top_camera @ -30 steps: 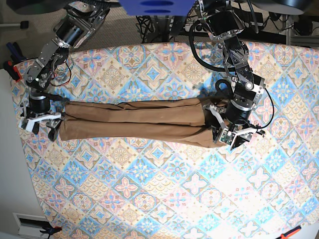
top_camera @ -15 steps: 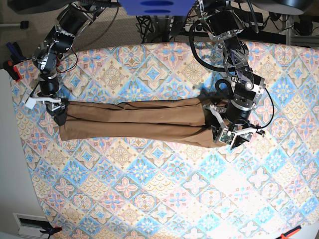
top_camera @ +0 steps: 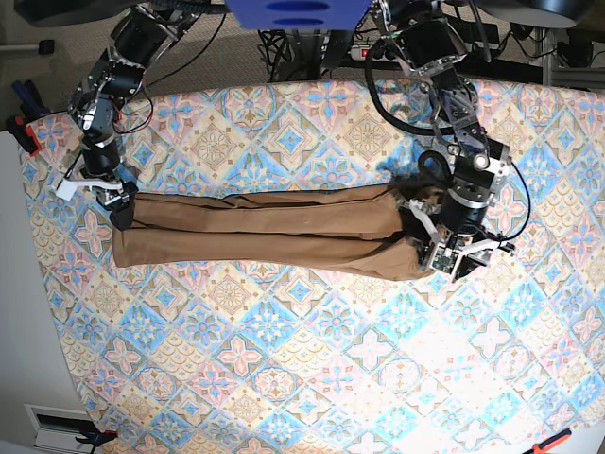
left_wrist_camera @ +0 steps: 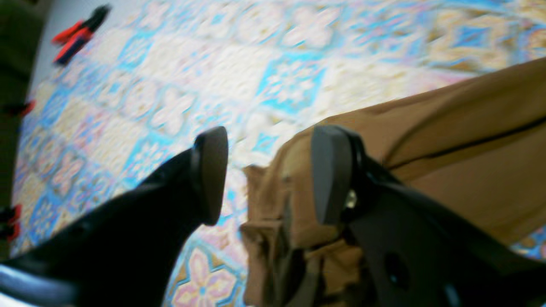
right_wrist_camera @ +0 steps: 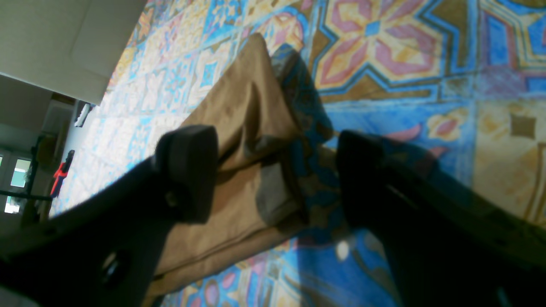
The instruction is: Layout the t-shirt on the table in an organized manner, then fold the t-shirt properly
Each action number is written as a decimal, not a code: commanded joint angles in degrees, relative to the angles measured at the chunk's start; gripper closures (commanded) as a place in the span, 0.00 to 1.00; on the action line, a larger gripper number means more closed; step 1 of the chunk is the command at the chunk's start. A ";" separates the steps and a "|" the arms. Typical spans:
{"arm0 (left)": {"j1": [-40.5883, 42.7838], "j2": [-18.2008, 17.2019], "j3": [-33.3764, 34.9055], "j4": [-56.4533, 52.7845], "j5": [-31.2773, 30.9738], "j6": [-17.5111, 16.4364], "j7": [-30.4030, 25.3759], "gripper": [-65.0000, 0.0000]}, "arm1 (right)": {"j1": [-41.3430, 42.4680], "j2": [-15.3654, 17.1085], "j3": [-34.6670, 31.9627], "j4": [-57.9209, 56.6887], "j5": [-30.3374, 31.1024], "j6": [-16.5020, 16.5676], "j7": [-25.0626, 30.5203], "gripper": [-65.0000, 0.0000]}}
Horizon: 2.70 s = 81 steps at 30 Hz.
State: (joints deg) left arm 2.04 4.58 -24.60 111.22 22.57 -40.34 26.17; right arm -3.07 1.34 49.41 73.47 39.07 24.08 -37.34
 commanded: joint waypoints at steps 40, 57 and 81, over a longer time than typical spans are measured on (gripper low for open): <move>0.55 -1.19 -4.89 1.18 -0.90 0.34 -1.25 0.54 | 9.71 1.16 -7.69 -8.90 1.33 0.76 0.02 1.00; 0.55 -1.11 -4.98 0.91 -0.37 0.34 -1.25 0.54 | 9.44 7.40 -8.04 0.24 -9.14 -9.70 0.55 1.00; 1.34 -0.93 -4.98 0.91 -0.37 0.34 -1.25 0.54 | 1.62 -9.30 -34.59 20.90 -62.85 -9.70 10.31 1.00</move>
State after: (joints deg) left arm 4.16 3.81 -29.69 111.26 22.81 -40.51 26.17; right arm -1.69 -7.94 14.74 93.78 -24.18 14.55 -27.99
